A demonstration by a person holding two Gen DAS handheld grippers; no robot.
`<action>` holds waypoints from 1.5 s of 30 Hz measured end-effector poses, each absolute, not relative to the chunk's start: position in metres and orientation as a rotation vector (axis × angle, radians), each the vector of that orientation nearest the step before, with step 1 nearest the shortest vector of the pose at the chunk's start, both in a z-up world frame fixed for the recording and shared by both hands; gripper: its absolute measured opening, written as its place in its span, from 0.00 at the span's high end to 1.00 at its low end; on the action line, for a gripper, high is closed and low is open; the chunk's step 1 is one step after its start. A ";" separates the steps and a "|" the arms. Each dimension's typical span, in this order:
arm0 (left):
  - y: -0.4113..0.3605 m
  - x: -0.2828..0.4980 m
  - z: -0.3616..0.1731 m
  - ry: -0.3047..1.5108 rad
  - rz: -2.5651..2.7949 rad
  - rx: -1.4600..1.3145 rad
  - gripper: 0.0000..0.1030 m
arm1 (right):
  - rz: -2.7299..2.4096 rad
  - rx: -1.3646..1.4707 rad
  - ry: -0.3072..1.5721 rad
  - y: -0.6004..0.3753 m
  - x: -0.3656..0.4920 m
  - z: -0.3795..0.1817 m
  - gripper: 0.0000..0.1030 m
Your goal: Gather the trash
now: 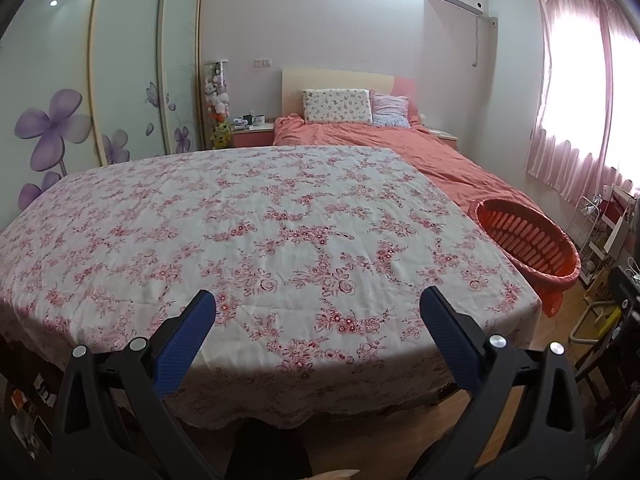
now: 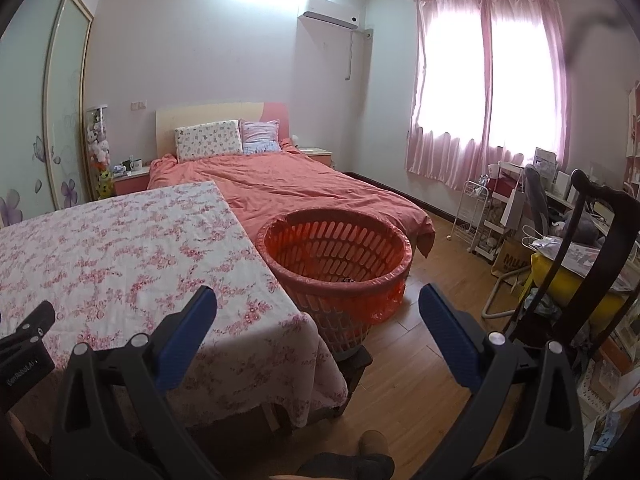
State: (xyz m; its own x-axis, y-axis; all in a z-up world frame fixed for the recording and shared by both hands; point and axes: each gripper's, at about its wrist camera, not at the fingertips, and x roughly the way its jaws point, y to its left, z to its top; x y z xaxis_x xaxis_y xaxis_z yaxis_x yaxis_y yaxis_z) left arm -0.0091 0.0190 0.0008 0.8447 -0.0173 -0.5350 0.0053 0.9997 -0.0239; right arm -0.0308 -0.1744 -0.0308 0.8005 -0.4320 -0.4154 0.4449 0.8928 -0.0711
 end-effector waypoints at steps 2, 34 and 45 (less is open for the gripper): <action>0.019 -0.010 0.001 0.564 -0.013 -0.023 0.02 | -0.470 0.028 0.442 -0.174 -0.031 -0.032 0.04; 0.012 -0.015 0.003 0.559 -0.037 -0.025 0.02 | -0.488 0.044 0.446 -0.175 -0.031 -0.037 0.04; 0.010 -0.017 0.004 0.552 -0.038 -0.024 0.03 | -0.487 0.045 0.446 -0.174 -0.031 -0.036 0.04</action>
State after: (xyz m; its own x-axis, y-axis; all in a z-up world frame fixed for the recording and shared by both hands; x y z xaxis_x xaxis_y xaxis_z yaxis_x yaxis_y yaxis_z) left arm -0.0172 0.0100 0.0042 0.8507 -0.0425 -0.5239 0.0297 0.9990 -0.0328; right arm -0.0306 -0.1739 -0.0362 0.7899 -0.4427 -0.4244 0.4622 0.8846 -0.0625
